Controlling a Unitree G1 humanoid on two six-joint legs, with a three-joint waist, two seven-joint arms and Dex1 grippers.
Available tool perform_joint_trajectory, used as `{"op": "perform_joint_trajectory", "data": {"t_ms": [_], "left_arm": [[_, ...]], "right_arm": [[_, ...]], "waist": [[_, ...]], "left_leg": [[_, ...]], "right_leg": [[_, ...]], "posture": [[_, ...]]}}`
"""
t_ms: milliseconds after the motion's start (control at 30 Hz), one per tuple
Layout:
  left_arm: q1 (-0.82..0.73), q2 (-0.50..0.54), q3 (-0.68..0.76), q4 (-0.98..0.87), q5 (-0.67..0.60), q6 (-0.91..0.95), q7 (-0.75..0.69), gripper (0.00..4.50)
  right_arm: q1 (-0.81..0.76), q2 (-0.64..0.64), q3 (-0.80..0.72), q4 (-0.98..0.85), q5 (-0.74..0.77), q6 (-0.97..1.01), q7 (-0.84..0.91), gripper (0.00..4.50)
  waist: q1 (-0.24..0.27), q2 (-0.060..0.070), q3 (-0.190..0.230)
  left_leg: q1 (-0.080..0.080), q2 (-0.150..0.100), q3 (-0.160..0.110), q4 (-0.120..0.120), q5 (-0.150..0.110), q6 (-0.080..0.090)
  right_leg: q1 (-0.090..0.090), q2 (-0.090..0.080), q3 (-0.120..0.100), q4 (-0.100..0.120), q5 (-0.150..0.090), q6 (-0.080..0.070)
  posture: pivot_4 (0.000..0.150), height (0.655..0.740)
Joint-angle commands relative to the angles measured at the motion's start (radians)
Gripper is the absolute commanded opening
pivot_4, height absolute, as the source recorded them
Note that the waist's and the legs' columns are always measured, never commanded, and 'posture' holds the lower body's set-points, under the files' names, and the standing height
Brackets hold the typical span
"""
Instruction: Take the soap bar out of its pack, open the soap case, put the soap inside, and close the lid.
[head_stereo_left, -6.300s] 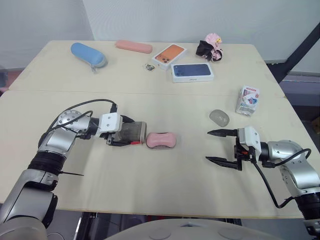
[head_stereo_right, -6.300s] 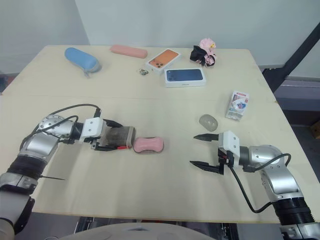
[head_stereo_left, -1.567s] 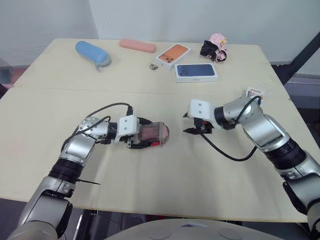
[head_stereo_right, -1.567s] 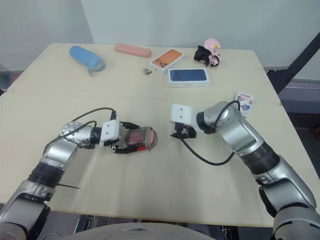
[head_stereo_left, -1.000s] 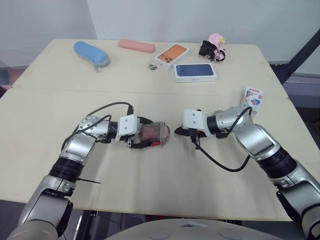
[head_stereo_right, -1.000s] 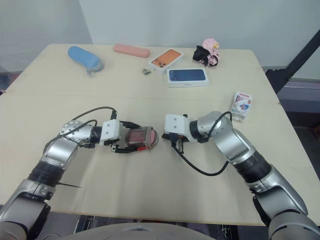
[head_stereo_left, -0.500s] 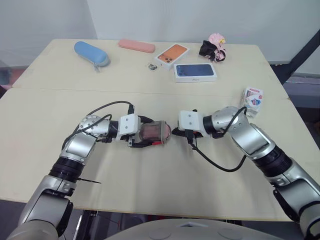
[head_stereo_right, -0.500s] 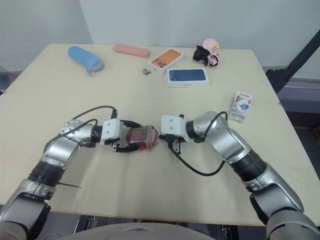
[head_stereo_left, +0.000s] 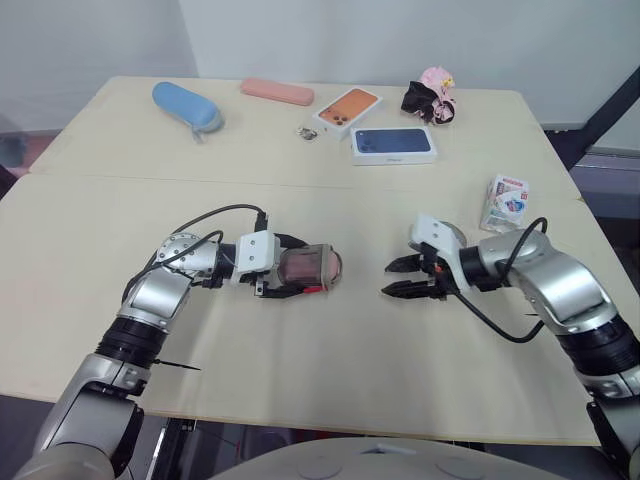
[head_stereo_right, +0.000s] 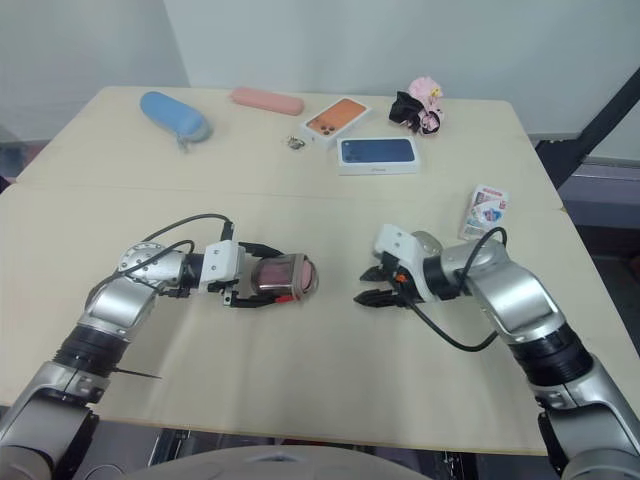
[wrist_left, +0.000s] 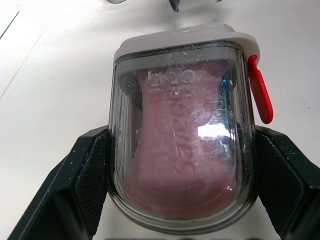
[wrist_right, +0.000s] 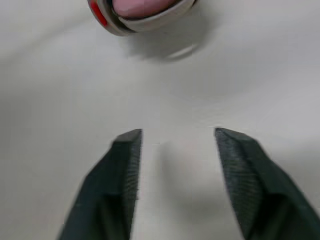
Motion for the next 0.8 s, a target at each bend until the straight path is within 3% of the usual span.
{"op": "perform_joint_trajectory", "data": {"t_ms": [33, 100, 333, 800], "left_arm": [[-0.009, 0.003, 0.013, -0.037, -0.023, -0.026, 0.001, 3.49], [-0.005, 0.000, 0.009, -0.049, -0.023, -0.034, 0.003, 3.49], [0.011, -0.020, -0.008, -0.094, 0.001, -0.089, 0.029, 3.49], [-0.013, -0.077, -0.056, -0.143, 0.047, -0.065, 0.119, 3.49]], "right_arm": [[0.022, 0.003, -0.123, -0.046, 0.168, 0.197, -0.013, 3.90], [0.039, -0.003, -0.177, -0.051, 0.258, 0.315, -0.007, 4.47], [-0.012, 0.113, -0.276, -0.003, 0.366, 0.556, -0.158, 4.47], [-0.114, 0.282, -0.319, 0.138, 0.768, 0.562, -0.654, 4.47]], "waist": [[0.004, 0.000, 0.000], [0.005, 0.000, 0.000], [0.006, 0.001, 0.000], [0.008, 0.001, 0.000]], "left_leg": [[0.000, 0.000, 0.000, 0.000, 0.000, 0.000], [0.000, 0.000, 0.000, 0.000, 0.000, 0.000], [0.000, 0.000, 0.000, 0.000, 0.000, 0.000], [0.000, 0.000, 0.000, 0.000, 0.000, 0.000]], "right_leg": [[0.000, 0.000, 0.000, 0.000, 0.000, 0.000], [0.000, 0.000, 0.000, 0.000, 0.000, 0.000], [0.000, 0.001, 0.000, 0.000, 0.000, 0.000], [0.000, 0.000, 0.000, -0.001, 0.000, 0.000]], "posture": [[0.150, 0.7400], [0.150, 0.7400], [0.150, 0.7400], [0.150, 0.7400]]}}
